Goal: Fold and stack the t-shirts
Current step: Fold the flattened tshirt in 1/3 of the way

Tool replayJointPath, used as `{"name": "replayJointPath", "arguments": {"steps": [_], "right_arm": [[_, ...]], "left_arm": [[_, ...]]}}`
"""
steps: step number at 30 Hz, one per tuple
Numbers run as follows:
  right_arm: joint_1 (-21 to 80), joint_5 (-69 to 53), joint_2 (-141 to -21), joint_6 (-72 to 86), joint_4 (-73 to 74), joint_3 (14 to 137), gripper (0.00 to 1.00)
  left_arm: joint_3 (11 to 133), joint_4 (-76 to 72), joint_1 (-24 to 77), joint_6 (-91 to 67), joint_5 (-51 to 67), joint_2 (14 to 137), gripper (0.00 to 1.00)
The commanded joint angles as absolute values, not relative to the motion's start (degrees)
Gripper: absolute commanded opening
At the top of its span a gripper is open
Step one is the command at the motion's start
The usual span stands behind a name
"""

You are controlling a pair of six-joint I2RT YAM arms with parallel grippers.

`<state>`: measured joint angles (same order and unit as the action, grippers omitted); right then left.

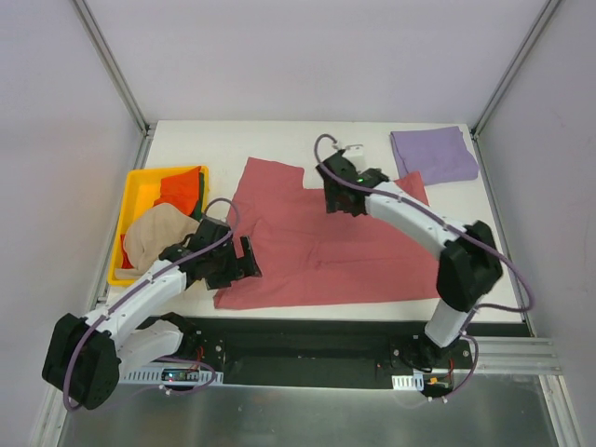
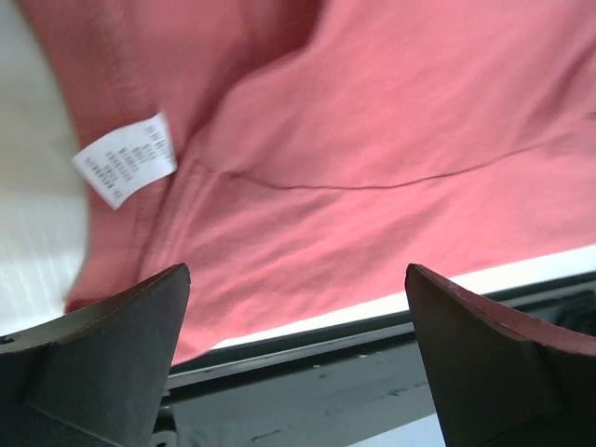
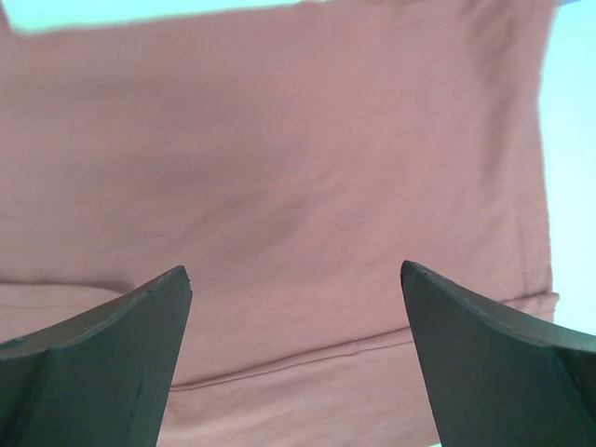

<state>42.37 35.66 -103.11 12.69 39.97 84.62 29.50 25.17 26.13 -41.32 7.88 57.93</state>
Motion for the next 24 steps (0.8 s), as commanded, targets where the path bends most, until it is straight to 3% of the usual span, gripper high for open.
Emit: {"name": "replayJointPath", "arguments": {"steps": [1, 5, 9, 17, 24], "right_arm": [[36.23, 33.68, -90.99, 10.56, 36.13, 79.99, 0.96], [27.44, 25.25, -84.65, 6.78, 29.64, 75.42, 0.96], [19.79, 17.76, -82.97, 1.42, 26.99, 74.1, 0.97], [12.84, 18.73, -80.6, -4.66, 17.68, 65.32, 0.97], [10.28, 17.58, -82.0, -4.13, 16.88, 61.96, 0.97]], "left_arm": [[40.4, 26.72, 25.66, -37.19, 9.93, 55.55, 0.99], [52.0, 26.72, 25.58, -32.27, 4.85, 59.84, 0.99], [64.74, 28.12, 23.04, -29.71, 1.14, 72.13, 0.99], [96.81, 31.37, 12.14, -24.45, 4.83, 102.44, 0.99], [132.15, 35.24, 7.91, -17.4, 11.35, 131.89, 0.99]]}}
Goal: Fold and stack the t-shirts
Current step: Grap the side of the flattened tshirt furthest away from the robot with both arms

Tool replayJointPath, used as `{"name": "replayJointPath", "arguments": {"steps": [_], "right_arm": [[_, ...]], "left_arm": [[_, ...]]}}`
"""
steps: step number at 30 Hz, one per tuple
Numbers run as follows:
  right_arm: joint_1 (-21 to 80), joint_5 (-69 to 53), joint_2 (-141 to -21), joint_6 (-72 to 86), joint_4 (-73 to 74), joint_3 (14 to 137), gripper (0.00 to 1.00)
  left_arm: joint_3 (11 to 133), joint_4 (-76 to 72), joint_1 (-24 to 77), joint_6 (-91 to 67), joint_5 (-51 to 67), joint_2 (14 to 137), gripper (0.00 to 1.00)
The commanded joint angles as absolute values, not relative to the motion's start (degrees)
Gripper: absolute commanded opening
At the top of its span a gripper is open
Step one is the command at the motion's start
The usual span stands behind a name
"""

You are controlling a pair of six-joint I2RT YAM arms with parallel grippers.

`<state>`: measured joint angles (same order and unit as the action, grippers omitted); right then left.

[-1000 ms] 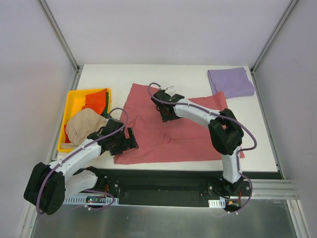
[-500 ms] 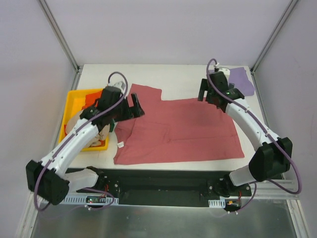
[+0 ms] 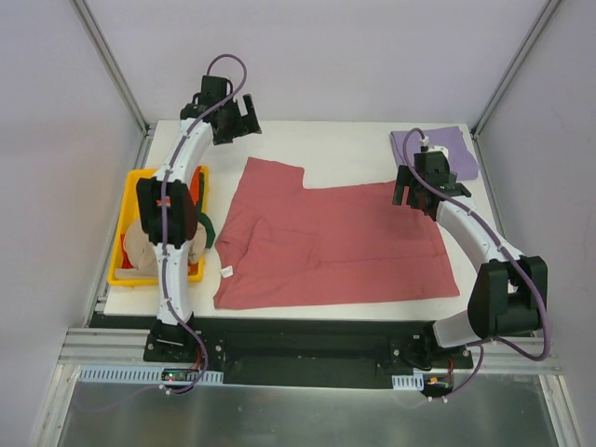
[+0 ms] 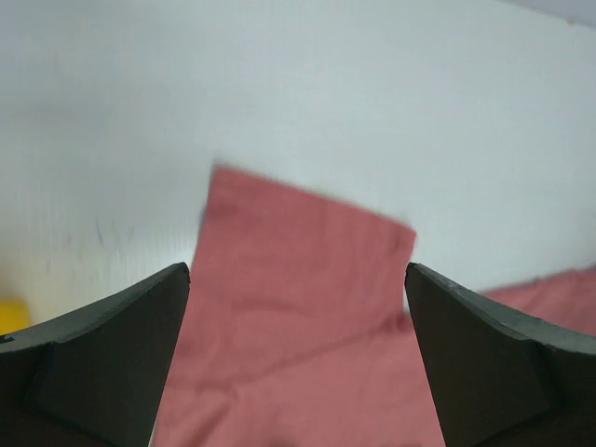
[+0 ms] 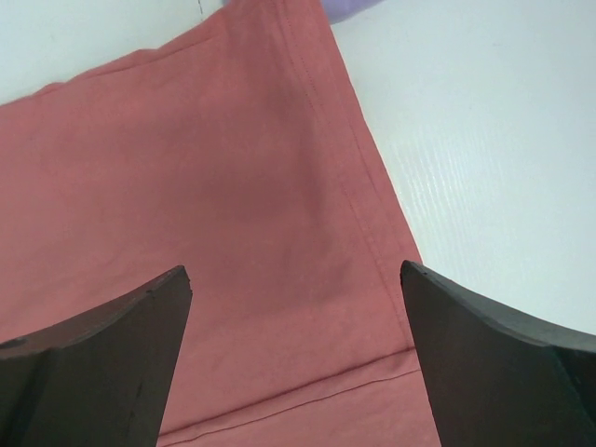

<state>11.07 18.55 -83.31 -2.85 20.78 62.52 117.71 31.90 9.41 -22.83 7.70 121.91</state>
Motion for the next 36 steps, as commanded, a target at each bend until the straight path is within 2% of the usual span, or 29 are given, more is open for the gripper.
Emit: {"name": "replayJointPath", "arguments": {"steps": [1, 5, 11, 17, 21, 24, 32, 36], "right_arm": [[10.2, 17.75, -82.26, -4.13, 16.96, 61.7, 0.97], [10.02, 17.75, -83.32, -4.57, 17.4, 61.35, 0.97], [9.93, 17.58, -83.76, -3.96, 17.67, 61.26, 0.97], [9.84, 17.67, -83.41, -3.6, 18.28, 61.17, 0.97], [9.93, 17.93, -83.41, -3.43, 18.37, 61.08, 0.97], [9.76, 18.63, -83.76, -3.51, 18.37, 61.0, 0.96], [9.67, 18.37, -83.94, -3.43, 18.81, 61.08, 0.97], [9.67, 18.37, -83.5, -3.52, 18.9, 60.65, 0.96]], "left_arm": [[136.36, 35.16, 7.48, -16.97, 10.64, 135.58, 0.99], [144.93, 33.5, 5.81, -18.63, 12.38, 145.01, 0.99], [141.85, 26.9, 3.69, -28.2, 20.03, 149.58, 0.99], [140.54, 26.54, 3.78, -34.53, 20.39, 152.84, 0.99], [140.8, 26.37, 3.95, -37.17, 24.86, 155.21, 0.98], [138.79, 26.37, 4.22, -37.18, 27.68, 154.87, 0.91], [129.73, 27.5, 5.8, -32.88, 24.96, 148.81, 0.7], [127.18, 32.16, 6.5, -28.58, 18.74, 145.38, 0.7]]}}
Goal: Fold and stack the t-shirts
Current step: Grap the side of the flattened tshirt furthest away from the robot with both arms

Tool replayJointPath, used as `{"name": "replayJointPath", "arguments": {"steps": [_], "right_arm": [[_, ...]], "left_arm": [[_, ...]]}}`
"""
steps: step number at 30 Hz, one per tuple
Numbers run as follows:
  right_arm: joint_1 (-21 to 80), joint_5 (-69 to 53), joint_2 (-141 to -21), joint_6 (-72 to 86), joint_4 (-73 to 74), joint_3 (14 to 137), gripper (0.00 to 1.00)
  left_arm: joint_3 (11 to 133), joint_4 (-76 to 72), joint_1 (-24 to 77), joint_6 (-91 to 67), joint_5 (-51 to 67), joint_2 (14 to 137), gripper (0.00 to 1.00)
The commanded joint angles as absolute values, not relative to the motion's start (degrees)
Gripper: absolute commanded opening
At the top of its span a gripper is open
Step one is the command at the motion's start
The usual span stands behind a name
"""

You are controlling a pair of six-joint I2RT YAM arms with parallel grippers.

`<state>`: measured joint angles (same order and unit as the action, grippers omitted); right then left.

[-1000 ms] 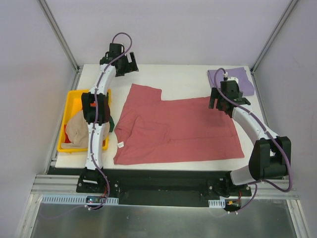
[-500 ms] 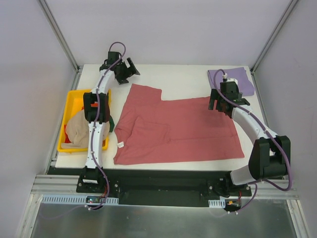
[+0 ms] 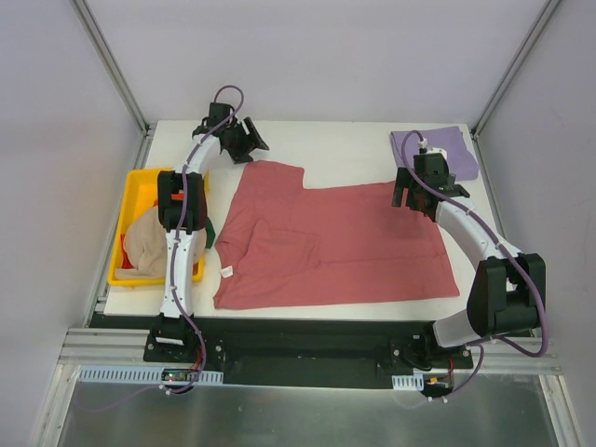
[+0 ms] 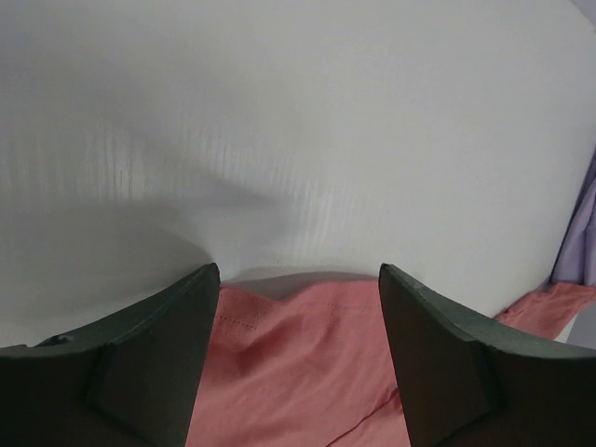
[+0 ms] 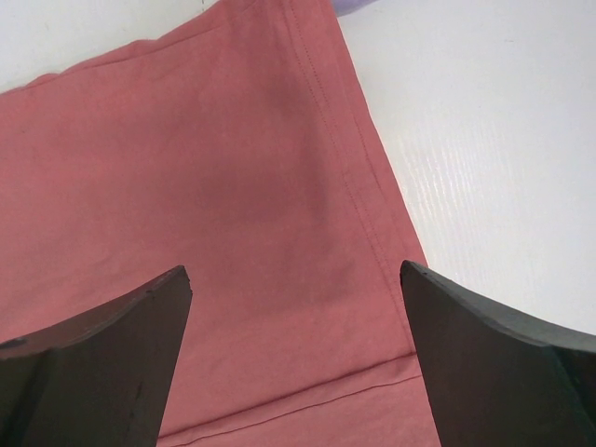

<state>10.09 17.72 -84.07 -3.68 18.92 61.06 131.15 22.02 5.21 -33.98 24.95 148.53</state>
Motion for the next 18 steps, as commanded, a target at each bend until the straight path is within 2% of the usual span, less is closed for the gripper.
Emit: {"name": "replayJointPath", "arguments": {"steps": [1, 8, 13, 14, 18], "right_arm": [[9.75, 18.46, -83.41, -3.34, 18.81, 60.64, 0.97], [9.67, 17.14, -84.2, -3.16, 18.99, 61.08, 0.97], [9.58, 16.44, -84.81, -2.99, 19.16, 61.43, 0.97], [9.58, 16.44, -84.99, -3.08, 19.16, 61.52, 0.97], [9.58, 16.35, -85.96, -3.16, 19.42, 62.14, 0.97]], "left_arm": [[126.66, 33.3, 6.85, -27.35, 16.28, 144.41, 0.7], [126.39, 39.81, 9.14, -20.49, 4.23, 143.0, 0.71], [127.71, 42.1, 9.58, -19.51, 2.89, 144.23, 0.68], [127.79, 42.01, 9.67, -19.34, 4.29, 144.49, 0.65], [129.11, 42.36, 9.67, -20.12, 6.15, 145.72, 0.43]]}}
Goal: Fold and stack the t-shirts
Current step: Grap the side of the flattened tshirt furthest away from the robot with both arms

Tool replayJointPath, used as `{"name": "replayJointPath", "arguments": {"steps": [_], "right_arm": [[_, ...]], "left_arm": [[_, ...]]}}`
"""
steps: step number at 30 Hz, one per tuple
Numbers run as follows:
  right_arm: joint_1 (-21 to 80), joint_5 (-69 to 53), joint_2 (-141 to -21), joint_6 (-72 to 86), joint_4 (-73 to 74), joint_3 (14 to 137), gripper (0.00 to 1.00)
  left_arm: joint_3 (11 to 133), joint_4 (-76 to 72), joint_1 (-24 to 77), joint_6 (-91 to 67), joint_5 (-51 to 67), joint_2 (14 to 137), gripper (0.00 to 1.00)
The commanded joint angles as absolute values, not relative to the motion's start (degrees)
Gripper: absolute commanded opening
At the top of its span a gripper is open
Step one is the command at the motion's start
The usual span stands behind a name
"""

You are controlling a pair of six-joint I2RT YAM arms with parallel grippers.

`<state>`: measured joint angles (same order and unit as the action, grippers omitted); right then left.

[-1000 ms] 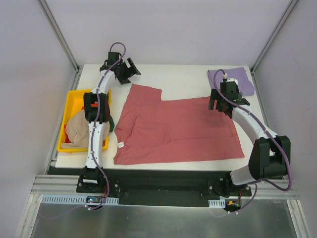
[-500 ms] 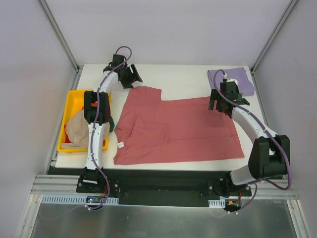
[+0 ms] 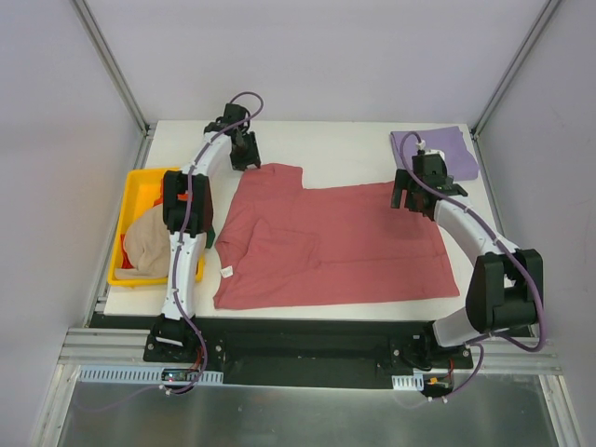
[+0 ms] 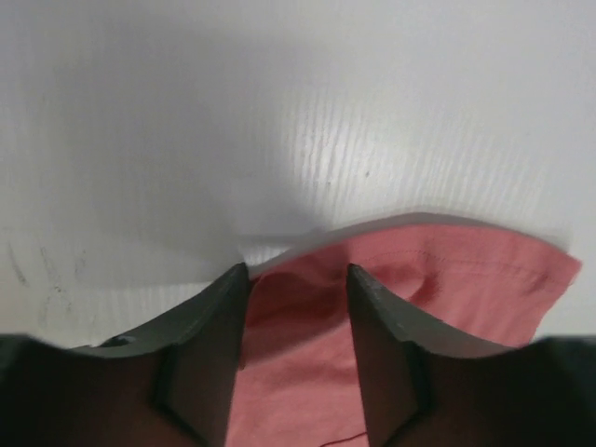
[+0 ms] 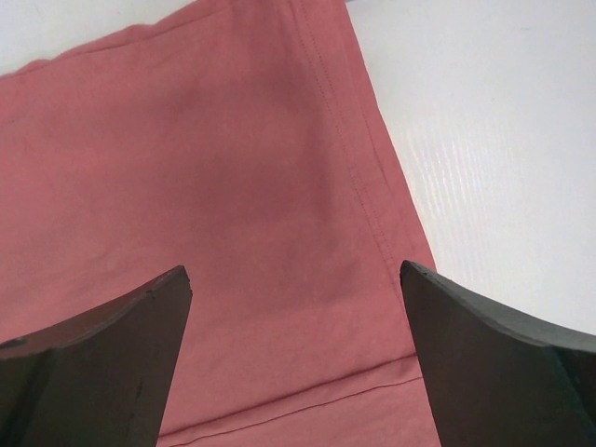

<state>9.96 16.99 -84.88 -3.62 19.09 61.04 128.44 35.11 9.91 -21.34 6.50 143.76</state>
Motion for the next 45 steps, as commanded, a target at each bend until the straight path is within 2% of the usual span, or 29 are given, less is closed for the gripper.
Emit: {"name": "replayJointPath", "arguments": {"steps": [1, 3, 6, 12, 21, 25, 28, 32, 45], "right_arm": [[9.58, 16.26, -86.31, -3.25, 19.34, 62.4, 0.97], [9.58, 16.44, -87.53, -3.34, 19.34, 63.28, 0.97], [9.4, 16.52, -90.52, -4.13, 19.68, 66.35, 0.97], [8.62, 18.45, -100.62, -5.45, 20.47, 76.53, 0.99], [5.19, 16.8, -113.36, -5.1, 23.37, 92.45, 0.79], [4.13, 15.91, -118.02, -4.66, 24.26, 97.81, 0.74], [3.52, 14.42, -121.89, -4.39, 25.31, 101.68, 0.62], [2.81, 13.89, -124.98, -3.08, 27.59, 105.64, 0.56], [1.85, 11.43, -127.44, -2.02, 31.28, 109.33, 0.51]], "left_arm": [[129.55, 42.36, 9.67, -20.21, 6.24, 145.81, 0.36], [130.95, 42.28, 9.67, -20.13, 6.42, 146.25, 0.26], [133.5, 42.28, 9.67, -19.43, 8.34, 146.69, 0.01], [135.0, 41.22, 9.93, -16.97, 13.7, 145.46, 0.0], [127.54, 37.89, 10.9, -14.5, 13.27, 138.26, 0.0], [124.72, 35.78, 11.16, -14.68, 13.71, 135.36, 0.0], [123.67, 35.16, 11.51, -14.41, 13.8, 133.95, 0.0], [121.82, 34.46, 11.6, -15.03, 13.01, 132.45, 0.0], [115.93, 32.87, 12.74, -14.33, 13.54, 127.27, 0.0]]}}
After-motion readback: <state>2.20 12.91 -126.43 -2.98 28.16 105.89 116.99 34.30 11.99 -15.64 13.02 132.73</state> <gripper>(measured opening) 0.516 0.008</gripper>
